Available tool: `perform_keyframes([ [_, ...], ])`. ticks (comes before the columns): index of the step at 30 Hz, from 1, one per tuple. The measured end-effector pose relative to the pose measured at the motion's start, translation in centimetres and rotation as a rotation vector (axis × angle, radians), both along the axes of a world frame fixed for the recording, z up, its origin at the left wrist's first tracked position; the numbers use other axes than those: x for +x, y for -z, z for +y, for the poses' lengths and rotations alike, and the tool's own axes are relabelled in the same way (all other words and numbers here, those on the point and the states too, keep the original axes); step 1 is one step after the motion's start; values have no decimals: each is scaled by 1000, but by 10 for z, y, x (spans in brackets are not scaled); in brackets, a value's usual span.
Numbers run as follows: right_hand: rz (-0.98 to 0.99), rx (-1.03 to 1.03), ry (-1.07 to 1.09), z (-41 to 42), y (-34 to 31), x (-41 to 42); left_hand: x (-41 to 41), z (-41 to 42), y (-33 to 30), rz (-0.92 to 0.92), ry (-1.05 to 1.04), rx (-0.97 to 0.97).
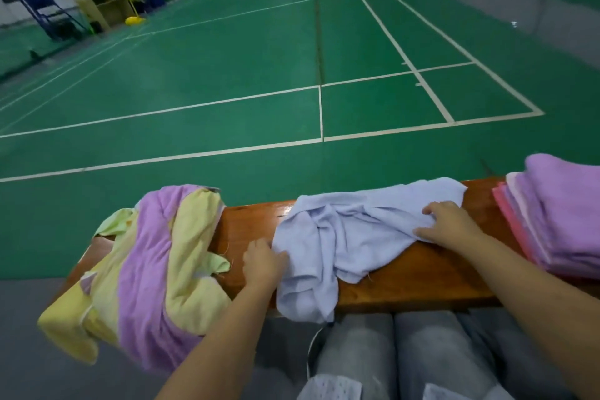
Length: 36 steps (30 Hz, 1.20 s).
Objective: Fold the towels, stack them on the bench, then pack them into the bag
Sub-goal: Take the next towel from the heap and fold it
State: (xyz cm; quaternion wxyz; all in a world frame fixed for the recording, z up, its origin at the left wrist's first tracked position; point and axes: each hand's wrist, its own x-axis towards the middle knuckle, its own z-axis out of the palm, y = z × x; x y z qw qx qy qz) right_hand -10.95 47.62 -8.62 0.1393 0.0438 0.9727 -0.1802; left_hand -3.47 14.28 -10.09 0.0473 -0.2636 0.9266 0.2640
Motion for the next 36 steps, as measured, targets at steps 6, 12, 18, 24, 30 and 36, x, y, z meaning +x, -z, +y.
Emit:
perform_keyframes([
  [6,168,62,56,-10,1,10,13,1,-1,11,-66,63],
  [12,286,-265,101,-37,-41,14,15,15,-37,254,-92,283],
  [18,303,-622,-50,-85,-93,25,22,53,-98,458,184,520],
  [24,137,-470,54,-83,-40,25,37,65,-90,367,203,565],
  [30,359,-449,67,-75,-15,58,49,68,-69,280,174,564],
  [36,336,-566,80,-93,13,92,51,70,-68,285,194,601],
])
